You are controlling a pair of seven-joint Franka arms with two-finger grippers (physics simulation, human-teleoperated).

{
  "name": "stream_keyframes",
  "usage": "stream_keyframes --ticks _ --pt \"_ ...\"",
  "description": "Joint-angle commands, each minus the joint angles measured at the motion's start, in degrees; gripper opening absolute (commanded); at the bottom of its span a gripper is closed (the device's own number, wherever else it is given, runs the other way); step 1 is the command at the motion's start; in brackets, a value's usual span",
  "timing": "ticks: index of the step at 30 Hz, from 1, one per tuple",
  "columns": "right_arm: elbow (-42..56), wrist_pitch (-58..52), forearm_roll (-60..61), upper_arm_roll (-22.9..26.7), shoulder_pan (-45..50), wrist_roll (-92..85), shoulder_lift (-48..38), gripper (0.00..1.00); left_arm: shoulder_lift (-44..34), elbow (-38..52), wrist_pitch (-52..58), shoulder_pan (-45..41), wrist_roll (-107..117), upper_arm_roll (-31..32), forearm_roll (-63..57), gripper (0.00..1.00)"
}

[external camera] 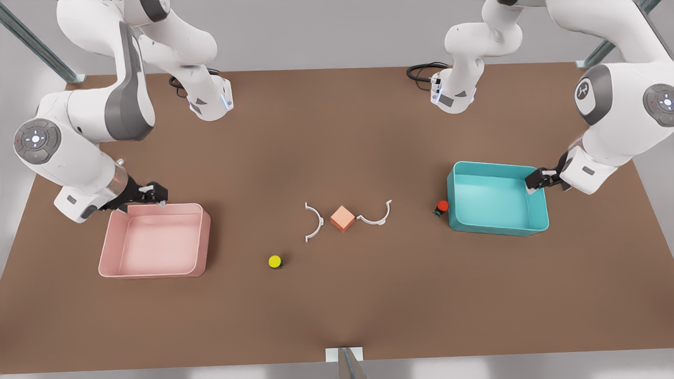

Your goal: Place the red button in the blue storage box with the left arm, and place the yellow button in the pink storage box with the right arm

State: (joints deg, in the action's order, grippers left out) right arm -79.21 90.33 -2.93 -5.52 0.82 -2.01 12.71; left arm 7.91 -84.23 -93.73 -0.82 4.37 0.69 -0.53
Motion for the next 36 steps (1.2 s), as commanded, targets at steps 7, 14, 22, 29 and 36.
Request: stream_keyframes --ticks 7,14,22,29,36 --pt "56.01 -11.78 3.36 0.96 17.64 4.29 46.26 1.00 4.74 -2.60 -8.82 -13.94 69.40 0.10 0.61 1.00" --pt "41.95 -0.95 2.93 -1.06 17.38 4.65 43.98 1.00 0.62 -26.59 -31.23 -22.21 122.00 0.01 -3.52 1.00" --pt "26.56 16.63 0.03 -3.70 16.67 4.65 44.07 1.00 0.88 -44.36 -47.77 -20.19 130.54 -0.87 -6.33 1.00" --pt "19.62 28.49 -0.06 -3.26 16.41 4.03 44.07 1.00 7.12 -44.71 -50.76 -20.10 134.58 -1.75 -7.38 1.00" --pt "13.29 36.93 0.11 -3.09 16.41 4.21 44.07 1.00 10.46 -45.58 -50.76 -20.19 134.14 -2.80 -9.76 1.00"
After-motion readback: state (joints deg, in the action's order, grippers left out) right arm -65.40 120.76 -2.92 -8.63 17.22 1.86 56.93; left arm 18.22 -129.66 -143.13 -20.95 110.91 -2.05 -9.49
